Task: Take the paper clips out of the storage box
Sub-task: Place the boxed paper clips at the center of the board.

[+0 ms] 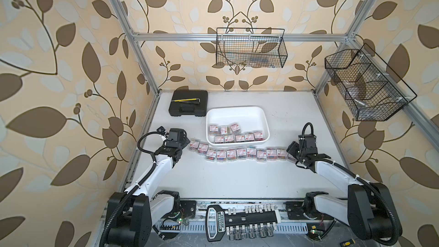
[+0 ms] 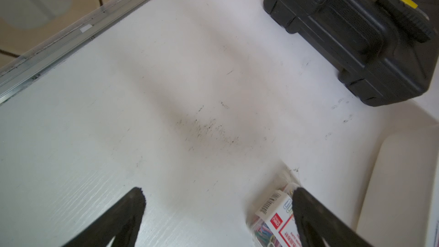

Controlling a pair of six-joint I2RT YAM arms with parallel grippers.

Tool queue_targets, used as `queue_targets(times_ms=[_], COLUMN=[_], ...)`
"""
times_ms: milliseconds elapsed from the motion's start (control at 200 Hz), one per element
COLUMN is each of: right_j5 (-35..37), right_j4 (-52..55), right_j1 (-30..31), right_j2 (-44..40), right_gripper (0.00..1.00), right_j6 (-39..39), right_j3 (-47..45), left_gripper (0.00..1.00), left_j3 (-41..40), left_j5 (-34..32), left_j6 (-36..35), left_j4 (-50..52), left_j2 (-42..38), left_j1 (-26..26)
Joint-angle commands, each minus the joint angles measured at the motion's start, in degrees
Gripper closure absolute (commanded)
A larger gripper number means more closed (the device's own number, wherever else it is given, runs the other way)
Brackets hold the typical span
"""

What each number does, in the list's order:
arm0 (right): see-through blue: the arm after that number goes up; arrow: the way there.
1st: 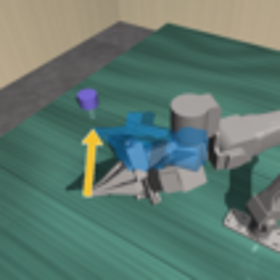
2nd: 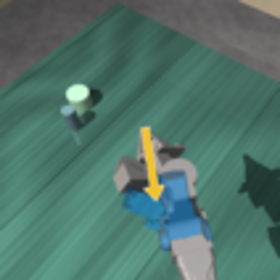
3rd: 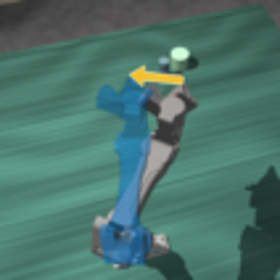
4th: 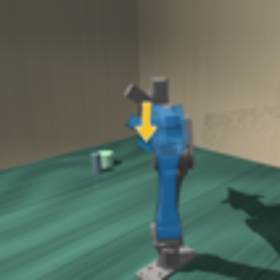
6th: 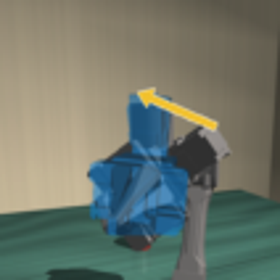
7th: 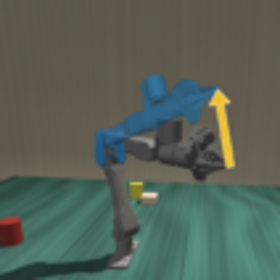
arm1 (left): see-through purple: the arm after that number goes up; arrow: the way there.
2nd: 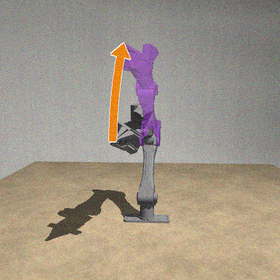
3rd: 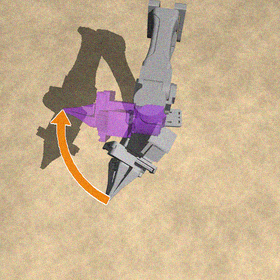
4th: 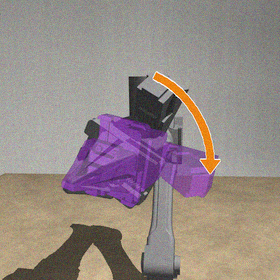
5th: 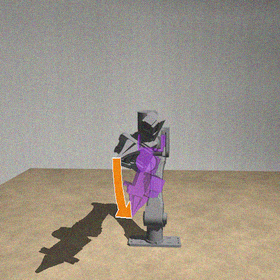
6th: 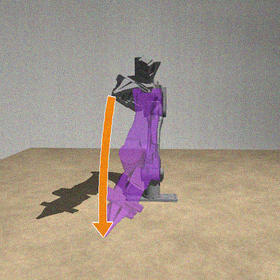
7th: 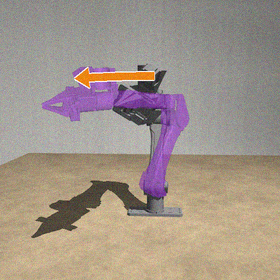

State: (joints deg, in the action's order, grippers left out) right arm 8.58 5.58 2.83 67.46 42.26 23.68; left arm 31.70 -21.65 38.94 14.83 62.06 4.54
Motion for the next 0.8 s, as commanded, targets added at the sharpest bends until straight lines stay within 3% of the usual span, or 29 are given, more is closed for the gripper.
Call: queue_targets(times_ms=[0,545,795], right_j5=[-3.36,-4.37,-3.53], right_j4=[-2.91,-3.98,-1.12], right_j1=[-0.21,0.60,-4.49], right_j2=[-0.07,-4.31,-9.46], right_gripper=[0.30,0.30,0.30], right_j6=[0.63,-0.99,-1.12], right_j3=[-0.12,-0.74,-2.54], left_gripper=[0.01,0.01,0.01], left_j3=[-0.20,-0.30,-1.09], left_j5=[-2.17,-1.99,-1.38], left_j6=[0.39,0.42,0.00], left_j4=[-0.51,-0.64,-1.29], left_j2=[-1.15,-1.24,-2.40], left_j1=[0.39,0.34,0.39])
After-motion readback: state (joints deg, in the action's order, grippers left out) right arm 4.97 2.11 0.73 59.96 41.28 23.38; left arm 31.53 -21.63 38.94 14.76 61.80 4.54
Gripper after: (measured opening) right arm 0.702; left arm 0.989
